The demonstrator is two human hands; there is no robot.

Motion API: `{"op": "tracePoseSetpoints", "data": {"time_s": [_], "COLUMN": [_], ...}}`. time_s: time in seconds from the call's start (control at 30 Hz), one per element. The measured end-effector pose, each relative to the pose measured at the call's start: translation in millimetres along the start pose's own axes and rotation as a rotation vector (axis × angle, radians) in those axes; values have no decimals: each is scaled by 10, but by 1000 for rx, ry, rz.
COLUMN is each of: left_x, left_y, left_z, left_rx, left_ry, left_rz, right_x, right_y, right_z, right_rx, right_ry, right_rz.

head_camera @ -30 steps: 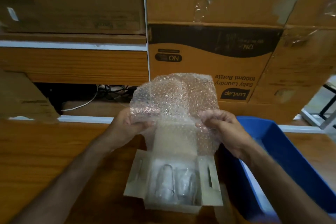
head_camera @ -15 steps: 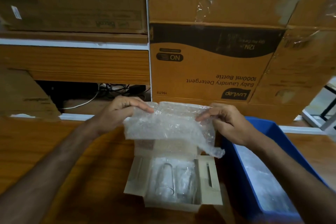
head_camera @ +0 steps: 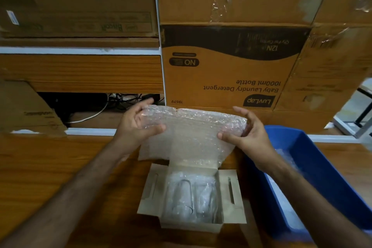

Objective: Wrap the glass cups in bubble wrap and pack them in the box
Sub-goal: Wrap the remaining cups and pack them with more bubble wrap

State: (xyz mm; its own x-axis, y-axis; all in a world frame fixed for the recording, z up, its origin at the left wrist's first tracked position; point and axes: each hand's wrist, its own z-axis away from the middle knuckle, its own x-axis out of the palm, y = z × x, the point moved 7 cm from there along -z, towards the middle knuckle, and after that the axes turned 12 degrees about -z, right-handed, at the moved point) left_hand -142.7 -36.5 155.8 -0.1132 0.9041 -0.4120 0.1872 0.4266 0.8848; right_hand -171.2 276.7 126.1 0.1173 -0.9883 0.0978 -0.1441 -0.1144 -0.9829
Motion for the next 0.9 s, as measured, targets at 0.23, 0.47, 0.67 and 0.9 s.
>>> {"op": "tracePoseSetpoints", "data": {"time_s": [0.23,0.47,0.67,0.9], "left_x": [167,523,418,352], "left_y": [-157,-180,-136,-39], "left_z": [28,161,164,218], "left_rx": [-107,-201,-162,-110], "left_ry": [-74,-275,-178,-331], "left_rz": [50,169,240,269], "right_x": [88,153,98,78], "right_y": [49,-104,108,113], "right_z": [56,65,132,116], "right_rx": [163,49,226,167], "right_ry": [-54,7,-153,-162], "right_rz": [-261,-97,-100,-232]}}
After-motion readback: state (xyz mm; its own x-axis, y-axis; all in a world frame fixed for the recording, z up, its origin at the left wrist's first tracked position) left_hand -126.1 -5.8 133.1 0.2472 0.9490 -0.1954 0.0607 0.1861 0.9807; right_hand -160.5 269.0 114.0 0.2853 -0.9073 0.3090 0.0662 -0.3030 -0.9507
